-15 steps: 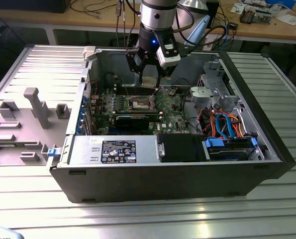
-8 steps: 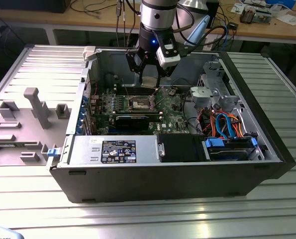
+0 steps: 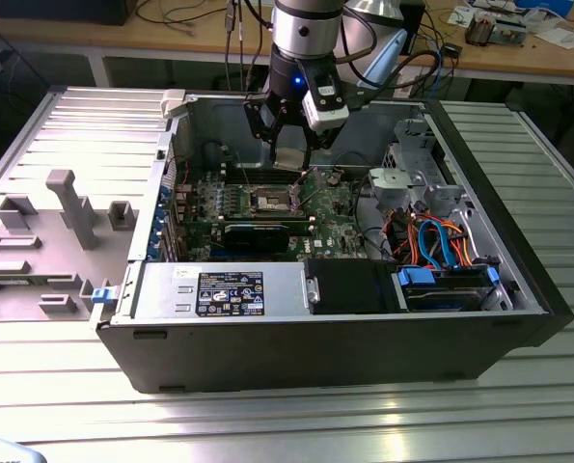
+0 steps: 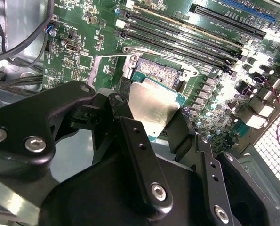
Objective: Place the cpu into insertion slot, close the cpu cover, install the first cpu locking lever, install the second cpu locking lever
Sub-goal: 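Place the cpu into insertion slot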
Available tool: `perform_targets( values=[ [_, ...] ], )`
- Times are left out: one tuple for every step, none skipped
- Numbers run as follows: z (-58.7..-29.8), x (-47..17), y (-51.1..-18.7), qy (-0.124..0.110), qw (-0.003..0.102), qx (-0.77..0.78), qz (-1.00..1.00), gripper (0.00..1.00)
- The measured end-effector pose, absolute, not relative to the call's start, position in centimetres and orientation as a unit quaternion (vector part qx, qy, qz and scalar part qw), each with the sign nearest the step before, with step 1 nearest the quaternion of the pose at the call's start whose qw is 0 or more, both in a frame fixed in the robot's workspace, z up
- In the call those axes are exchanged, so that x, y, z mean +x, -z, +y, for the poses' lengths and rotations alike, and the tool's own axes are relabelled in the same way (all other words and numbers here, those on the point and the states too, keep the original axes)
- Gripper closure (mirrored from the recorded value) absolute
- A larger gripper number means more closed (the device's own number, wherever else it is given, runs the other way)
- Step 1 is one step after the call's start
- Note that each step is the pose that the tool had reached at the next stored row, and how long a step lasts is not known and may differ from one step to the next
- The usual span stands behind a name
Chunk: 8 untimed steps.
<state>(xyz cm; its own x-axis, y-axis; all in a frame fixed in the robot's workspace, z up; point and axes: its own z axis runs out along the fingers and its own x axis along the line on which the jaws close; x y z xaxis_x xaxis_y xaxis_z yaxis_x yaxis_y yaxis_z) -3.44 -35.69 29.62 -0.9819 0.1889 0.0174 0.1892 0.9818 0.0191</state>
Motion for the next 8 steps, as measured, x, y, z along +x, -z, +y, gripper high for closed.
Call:
perform_targets(
  values=[
    [-35.69, -3.44, -29.62, 0.010, 0.008, -0.095, -0.995, 0.45],
    [-35.69, -3.44, -29.62, 0.010, 0.008, -0.096, -0.995, 0.45],
    [-35.69, -3.44, -29.62, 0.010, 0.008, -0.096, -0.995, 0.45],
    [-35.69, -3.44, -29.62, 0.010, 0.008, -0.097, -0.995, 0.45],
    [-35.69, -3.44, -29.62, 0.010, 0.008, -0.098, -0.995, 0.45],
    [-35.69, -3.44, -29.62, 0.010, 0.008, -0.098, -0.995, 0.45],
    [-35.69, -3.44, -29.62, 0.010, 0.008, -0.099, -0.995, 0.45],
    [-35.69, -3.44, -29.62, 0.010, 0.008, -0.099, -0.995, 0.45]
  ],
)
